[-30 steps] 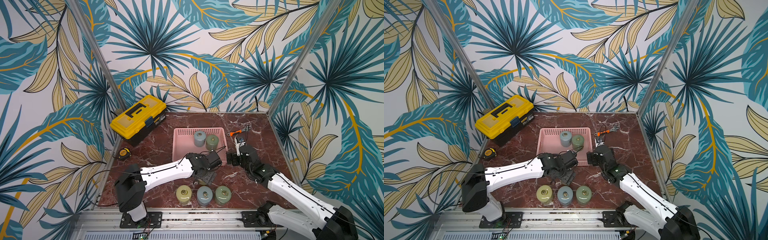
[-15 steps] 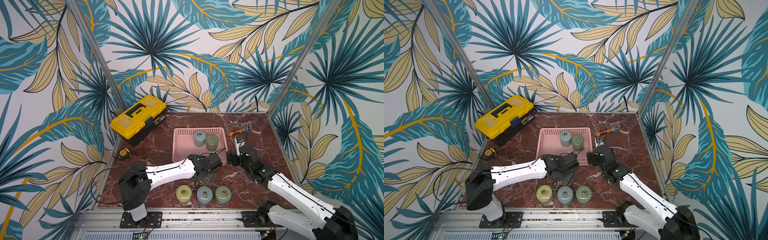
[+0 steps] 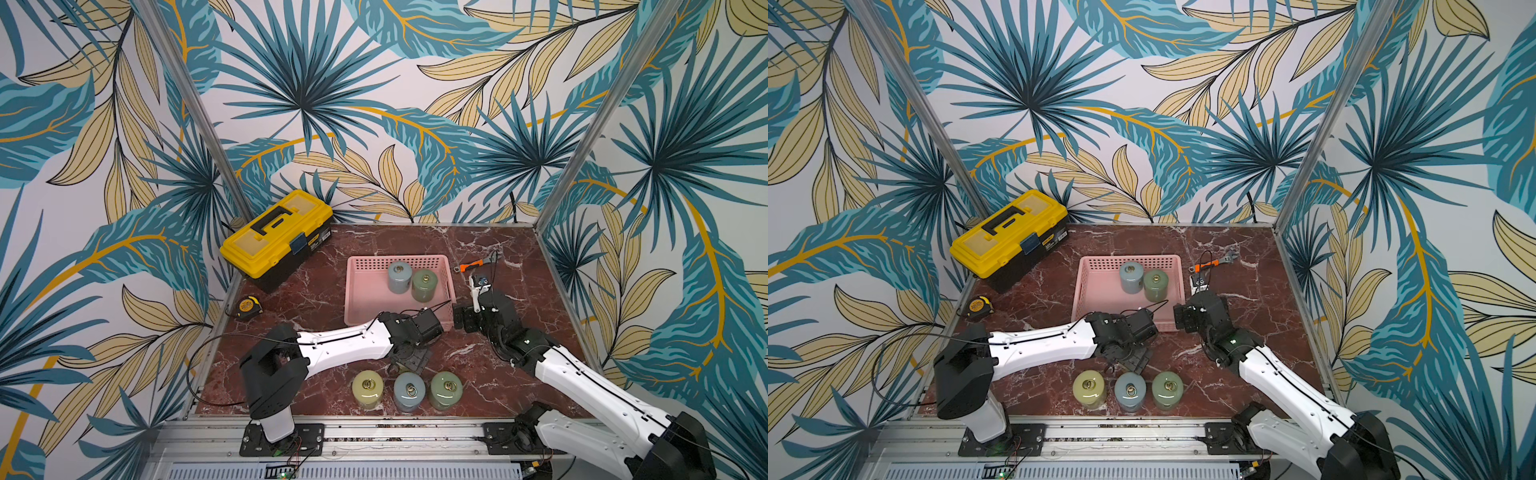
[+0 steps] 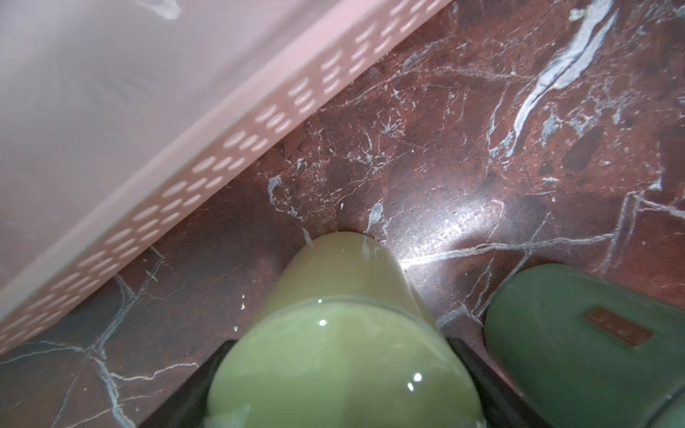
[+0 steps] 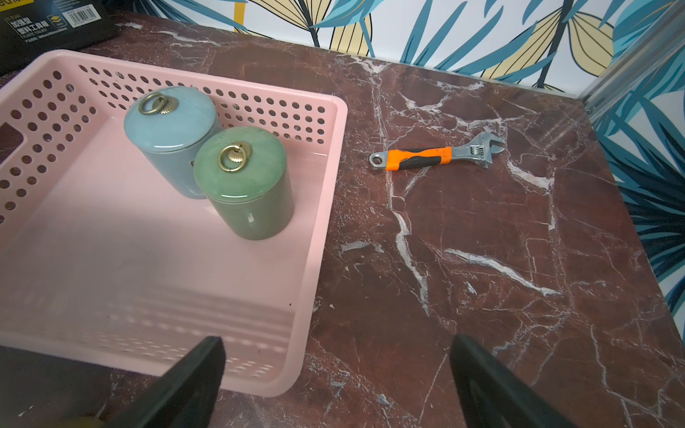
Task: Take the tea canister out of the basket
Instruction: Place the tea canister at the center of the board.
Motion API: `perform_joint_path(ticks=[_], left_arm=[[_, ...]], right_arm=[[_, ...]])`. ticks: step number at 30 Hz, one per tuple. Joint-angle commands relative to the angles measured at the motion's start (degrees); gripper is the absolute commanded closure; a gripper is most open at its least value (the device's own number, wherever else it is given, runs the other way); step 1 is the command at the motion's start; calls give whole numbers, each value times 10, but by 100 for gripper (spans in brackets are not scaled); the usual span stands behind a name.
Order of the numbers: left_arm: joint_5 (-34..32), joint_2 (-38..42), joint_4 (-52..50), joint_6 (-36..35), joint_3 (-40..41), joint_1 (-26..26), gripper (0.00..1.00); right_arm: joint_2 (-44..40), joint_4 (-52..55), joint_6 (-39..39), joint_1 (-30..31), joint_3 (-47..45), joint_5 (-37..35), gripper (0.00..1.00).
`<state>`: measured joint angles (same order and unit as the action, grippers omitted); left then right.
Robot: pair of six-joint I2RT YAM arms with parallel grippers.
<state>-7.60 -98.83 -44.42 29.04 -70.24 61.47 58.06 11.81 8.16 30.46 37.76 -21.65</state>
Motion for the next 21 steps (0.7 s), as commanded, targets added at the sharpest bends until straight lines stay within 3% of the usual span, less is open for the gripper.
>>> perform_joint_path(ticks=[1,5,8,13,17,21], left_arm=[[2,6,25,7,7,3,56],[2,5,25,8,7,5,48],[3,4,23,11,6,7,30],[4,6,16,15,1,7,10],[4,10,13,15,-3,7,0],[4,10,8,15,-12,7,0]], right_arm=[[-9,-11,7,-2,-10,-8,1],[-9,-10,7,-1,-10,-8,1],[-9,-11,7,-1,-10,-8,1],[-9,-11,7,-2,-10,-7,1],[-8,-11,7,-2,-10,-7,1],[-8,-11,8,-2,-10,-6,1]])
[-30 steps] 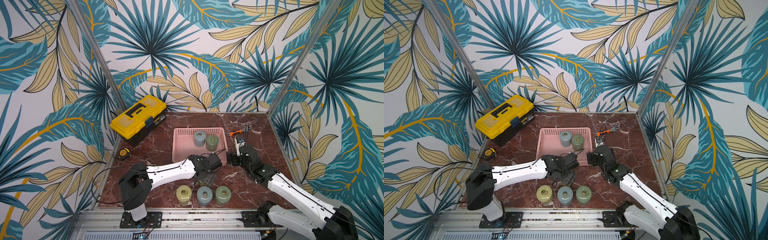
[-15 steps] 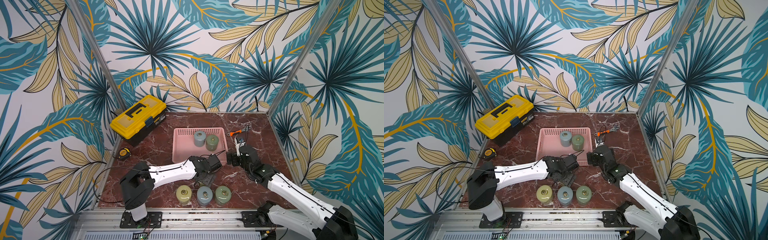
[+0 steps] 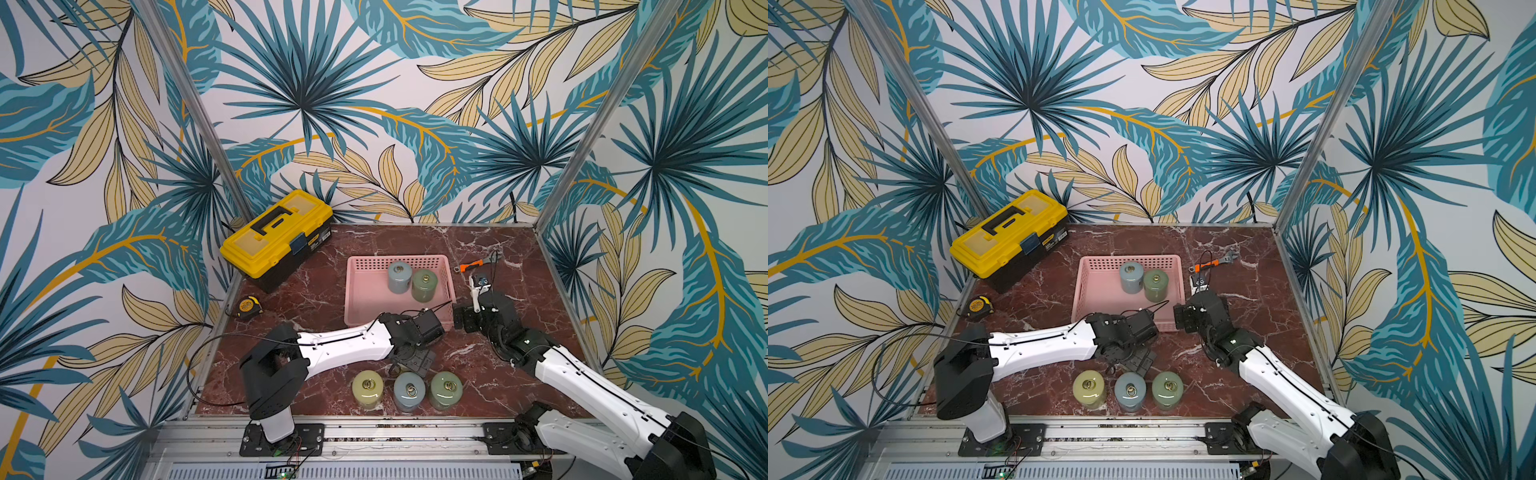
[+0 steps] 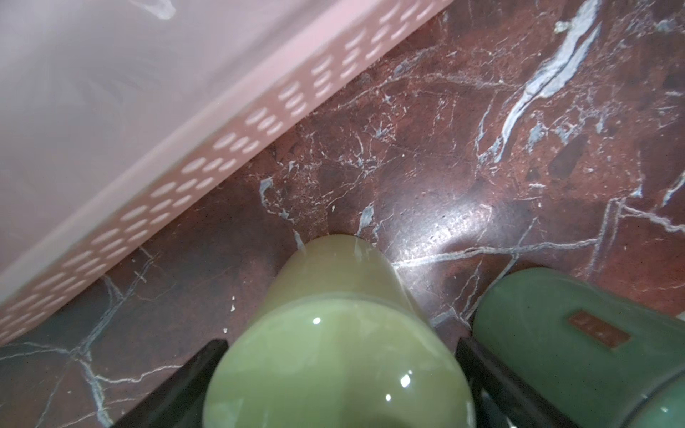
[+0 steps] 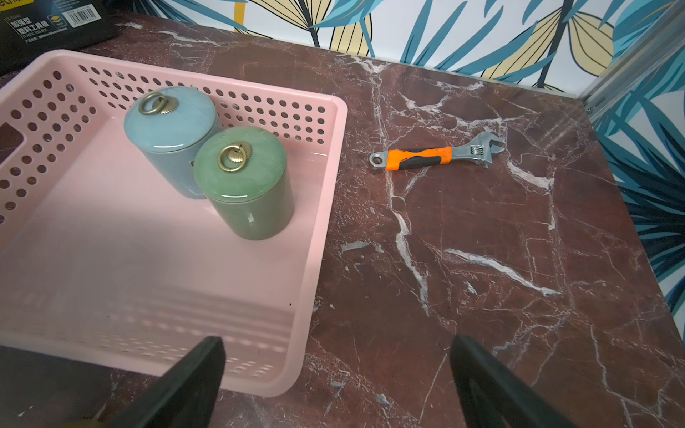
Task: Take the tea canister out of the basket
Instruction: Place the tea canister at the center of the board.
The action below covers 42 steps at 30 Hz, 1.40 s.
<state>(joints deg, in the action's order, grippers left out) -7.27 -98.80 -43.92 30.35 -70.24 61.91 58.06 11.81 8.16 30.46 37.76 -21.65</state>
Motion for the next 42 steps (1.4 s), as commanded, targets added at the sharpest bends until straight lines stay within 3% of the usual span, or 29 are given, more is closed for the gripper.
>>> perform_joint_path(ticks=[1,26,31,42], left_arm=[[0,10,0,1,-15,2,0],[-50,73,-54,-34,-103,-6,0],[-48,107,-23,-54,-87,-38,0],[-34,205,107,-106,19,-148,0]], right_arm=[[-8,-11,7,-2,-10,-6,1],[-2,1,2,-2,4,21,1],[24,58,-6,-1,46,79,1],[93,155,-26,-2,138,136,1]])
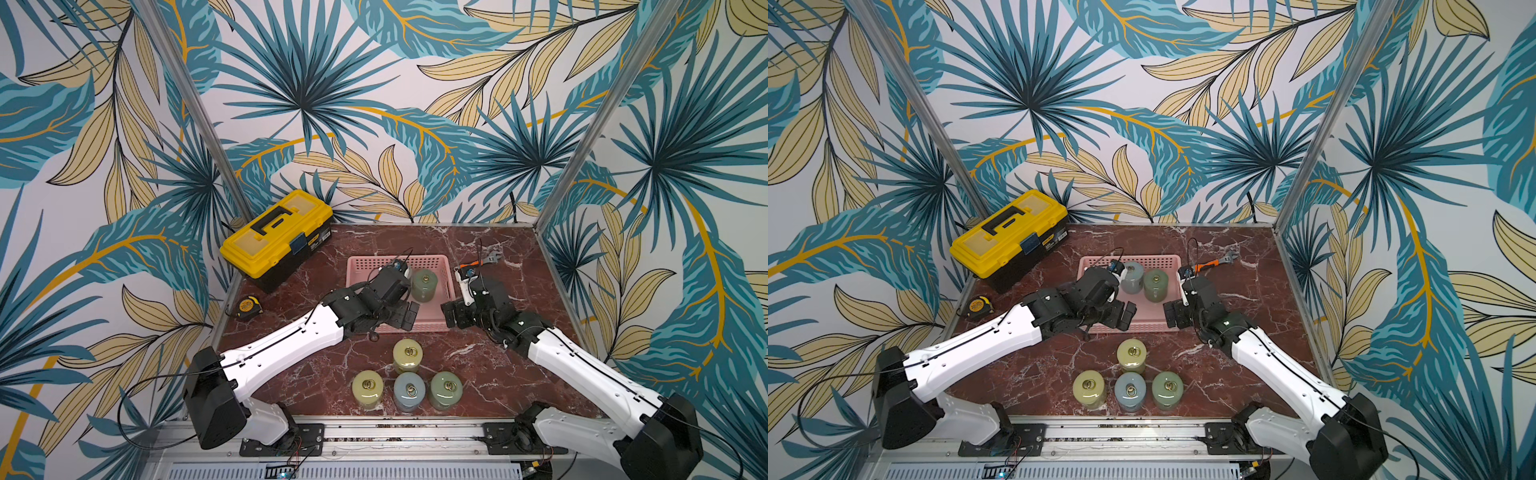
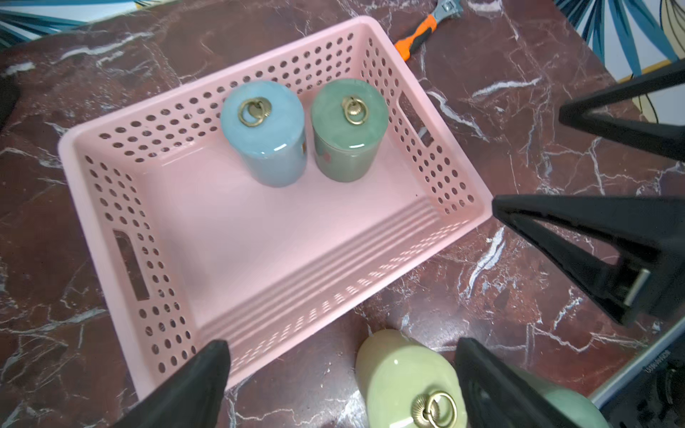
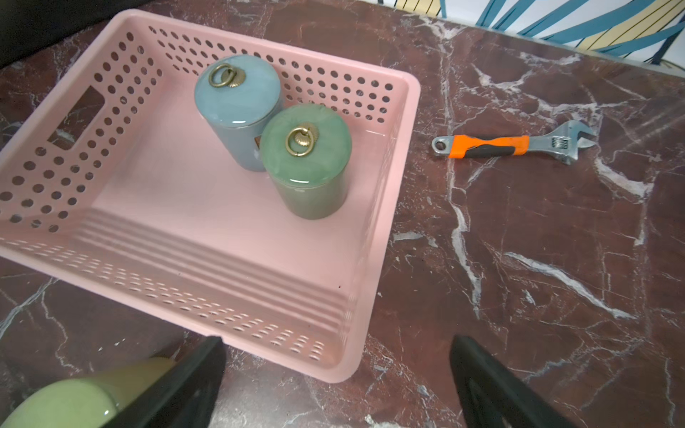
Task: Take the tea canister out of the basket
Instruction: Place the tea canister at the center of the board, then pick up the tea canister from the basket.
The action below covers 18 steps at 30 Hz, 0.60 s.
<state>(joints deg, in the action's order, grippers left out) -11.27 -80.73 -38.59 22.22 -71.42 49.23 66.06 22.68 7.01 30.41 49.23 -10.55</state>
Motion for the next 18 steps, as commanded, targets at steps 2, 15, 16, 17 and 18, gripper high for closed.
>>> perform_joint_path(ticks=[2,15,16,17,18], left_arm=[[14,43,81,-32,53,-44,0],[55,145,365,-57,265,-168,0],[55,149,380,-60,277,-173,0],[54,154,392,-64,290,-178,0],[49,158,405,-69,302,-183,0]], right_arm=[[29,62,-21,-2,42,31,1],[137,123,-70,-16,156,57,1],[144,126,-73,-17,163,57,1],[151,129,-77,-18,169,56,1],[158,130,-81,-19,175,57,1]])
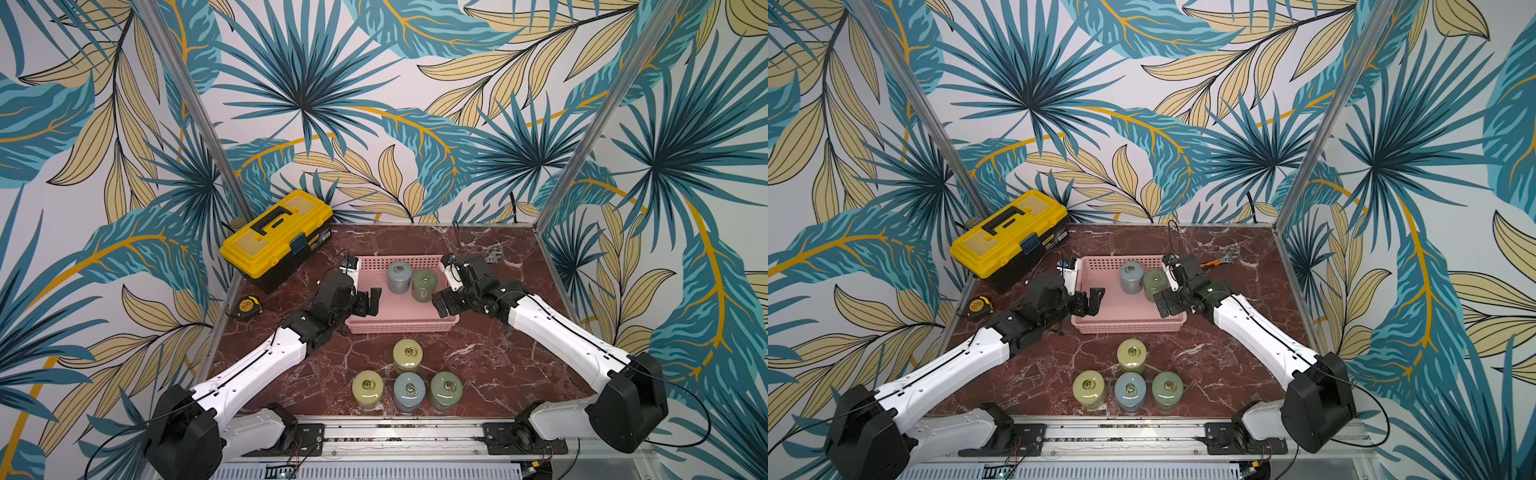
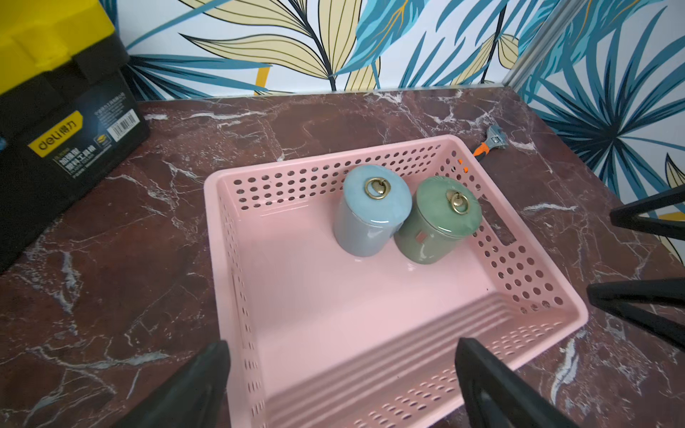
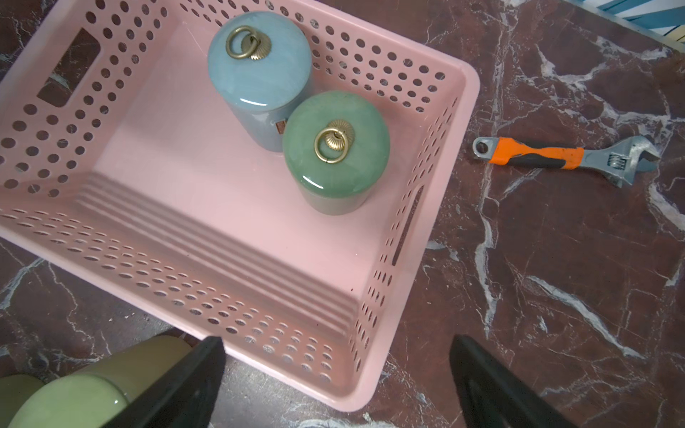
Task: Take the tea canister out of the basket
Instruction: Pick up the tea canister from the basket.
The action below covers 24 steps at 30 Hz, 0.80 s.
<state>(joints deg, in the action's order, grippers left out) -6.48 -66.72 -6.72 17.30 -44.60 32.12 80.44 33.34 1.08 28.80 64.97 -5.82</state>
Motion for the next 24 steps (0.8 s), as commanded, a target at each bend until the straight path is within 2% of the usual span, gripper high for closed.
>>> perform_joint_path(ticks=[1,7,15,24], left_arm=[[-3,21,97,-23,45,-14,0],[-11,43,166,-36,112,-19,0],[10,78,214,-53,152,-19,0],[5,103,235,-63,174,-19,0]], right_arm=[[21,24,-26,-4,23,9,1],[72,25,-42,-10,55,20,1],[135,26,-54,-18,98,36,1],[197,25,-61,-29,149,46,1]])
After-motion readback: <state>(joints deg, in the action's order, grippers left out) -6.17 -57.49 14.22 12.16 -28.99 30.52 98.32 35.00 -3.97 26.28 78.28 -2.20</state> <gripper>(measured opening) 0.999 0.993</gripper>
